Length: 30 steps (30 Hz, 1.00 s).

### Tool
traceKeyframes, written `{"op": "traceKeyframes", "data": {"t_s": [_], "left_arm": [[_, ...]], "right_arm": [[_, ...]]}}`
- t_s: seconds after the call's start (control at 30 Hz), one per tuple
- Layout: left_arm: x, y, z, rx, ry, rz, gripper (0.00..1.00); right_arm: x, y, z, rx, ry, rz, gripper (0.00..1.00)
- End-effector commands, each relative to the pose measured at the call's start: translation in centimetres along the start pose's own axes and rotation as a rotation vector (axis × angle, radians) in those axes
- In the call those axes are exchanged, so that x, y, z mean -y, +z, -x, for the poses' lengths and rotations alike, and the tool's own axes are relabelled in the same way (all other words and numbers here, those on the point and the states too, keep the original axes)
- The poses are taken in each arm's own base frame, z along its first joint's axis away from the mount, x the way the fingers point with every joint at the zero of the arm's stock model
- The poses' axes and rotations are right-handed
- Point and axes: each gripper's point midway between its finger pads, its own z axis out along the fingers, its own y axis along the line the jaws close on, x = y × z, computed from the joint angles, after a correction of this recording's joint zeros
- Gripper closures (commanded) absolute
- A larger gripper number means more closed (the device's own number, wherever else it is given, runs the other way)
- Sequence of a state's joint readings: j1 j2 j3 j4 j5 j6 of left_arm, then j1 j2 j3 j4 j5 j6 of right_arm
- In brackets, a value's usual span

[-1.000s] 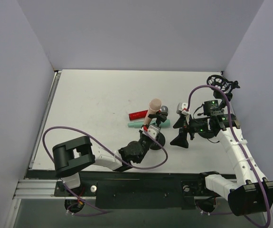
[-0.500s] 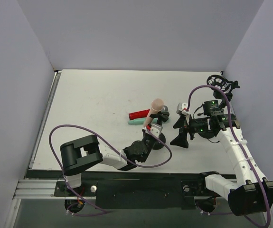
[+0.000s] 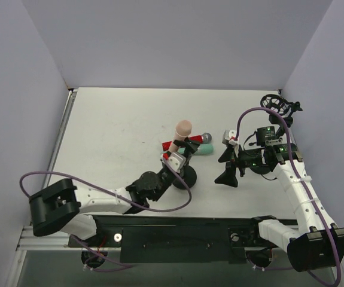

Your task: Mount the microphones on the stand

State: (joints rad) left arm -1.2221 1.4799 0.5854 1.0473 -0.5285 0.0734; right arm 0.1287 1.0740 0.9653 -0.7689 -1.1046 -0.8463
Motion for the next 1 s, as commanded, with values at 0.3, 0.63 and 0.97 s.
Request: {"op": "traceKeyframes", "data": {"t_s": [0.3,0.63,0.97], "left_arm": [[-20.8,-4.3,11.6,0.177,-0.013,0.288,1.00],[-36.2,-5.2,10.3,0.214,0.025,0.501,1.00],[-43.8,-4.7,9.0,0.191,0.125,0.628,1.00]], "right_arm": [[-0.8,-0.3,0.6,0.017,-0.026,0.027,0.06],[-1.0,-0.3,0.5,0.019,-0.033,0.031,0.06],[-0.9,-0.3,0.2,0.005,-0.029,0.037,0.06]]}}
